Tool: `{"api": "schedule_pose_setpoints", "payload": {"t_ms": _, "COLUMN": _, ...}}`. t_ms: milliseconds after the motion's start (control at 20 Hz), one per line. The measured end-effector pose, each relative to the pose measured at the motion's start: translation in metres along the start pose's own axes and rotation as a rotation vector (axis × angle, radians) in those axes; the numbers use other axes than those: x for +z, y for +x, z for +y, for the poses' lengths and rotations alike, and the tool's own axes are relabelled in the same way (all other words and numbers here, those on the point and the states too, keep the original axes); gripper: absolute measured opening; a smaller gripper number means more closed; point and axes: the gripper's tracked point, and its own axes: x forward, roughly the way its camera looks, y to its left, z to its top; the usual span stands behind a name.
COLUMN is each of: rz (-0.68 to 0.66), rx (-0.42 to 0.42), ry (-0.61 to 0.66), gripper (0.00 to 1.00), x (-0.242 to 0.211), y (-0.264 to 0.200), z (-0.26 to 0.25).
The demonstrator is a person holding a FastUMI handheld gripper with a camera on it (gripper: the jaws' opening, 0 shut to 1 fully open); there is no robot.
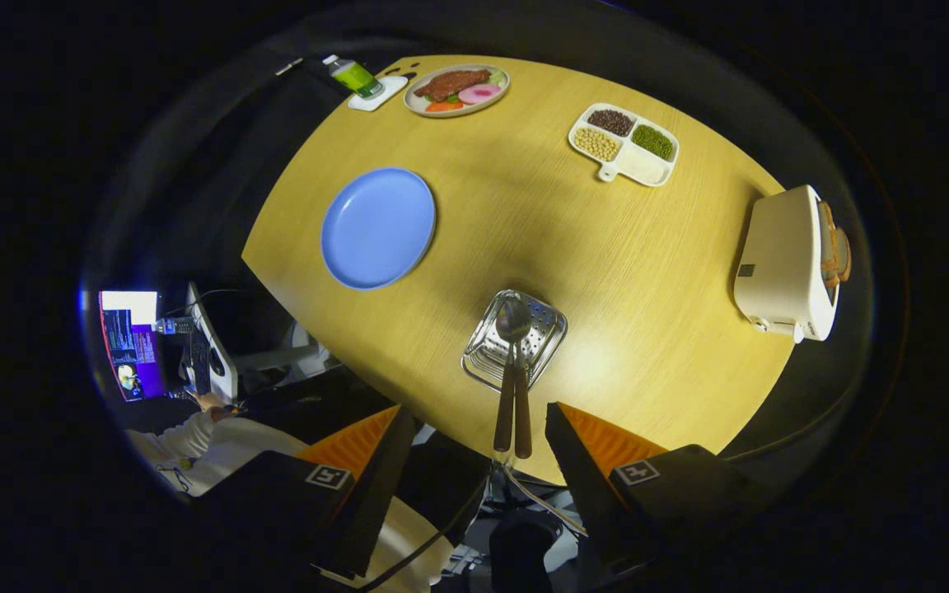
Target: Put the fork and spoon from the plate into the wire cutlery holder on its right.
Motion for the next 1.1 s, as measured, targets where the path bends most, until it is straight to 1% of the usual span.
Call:
{"api": "schedule_pose_setpoints", "payload": {"t_ms": 150, "rz": -0.146, "rx": 0.021, "ry": 0.054, "gripper": 0.99, "x": 0.004, "y": -0.019, "z": 0.011}}
{"api": "schedule_pose_setpoints", "payload": {"t_ms": 400, "rz": -0.453, "rx": 0.001, "ry": 0.120, "gripper": 0.99, "x": 0.021, "y": -0.057, "z": 0.022}}
{"api": "schedule_pose_setpoints", "payload": {"t_ms": 550, "rz": -0.625, "rx": 0.016, "ry": 0.161, "gripper": 0.99, "x": 0.036, "y": -0.084, "z": 0.038}}
{"api": "schedule_pose_setpoints", "payload": {"t_ms": 750, "rz": -0.855, "rx": -0.036, "ry": 0.189, "gripper": 0.99, "x": 0.062, "y": -0.120, "z": 0.042}}
{"api": "schedule_pose_setpoints", "payload": {"t_ms": 850, "rz": -0.976, "rx": -0.061, "ry": 0.197, "gripper": 0.99, "x": 0.075, "y": -0.147, "z": 0.044}}
{"api": "schedule_pose_setpoints", "payload": {"t_ms": 1000, "rz": -1.128, "rx": -0.126, "ry": 0.181, "gripper": 0.99, "x": 0.084, "y": -0.184, "z": 0.040}}
{"api": "schedule_pose_setpoints", "payload": {"t_ms": 1100, "rz": -1.226, "rx": -0.147, "ry": 0.187, "gripper": 0.99, "x": 0.086, "y": -0.209, "z": 0.042}}
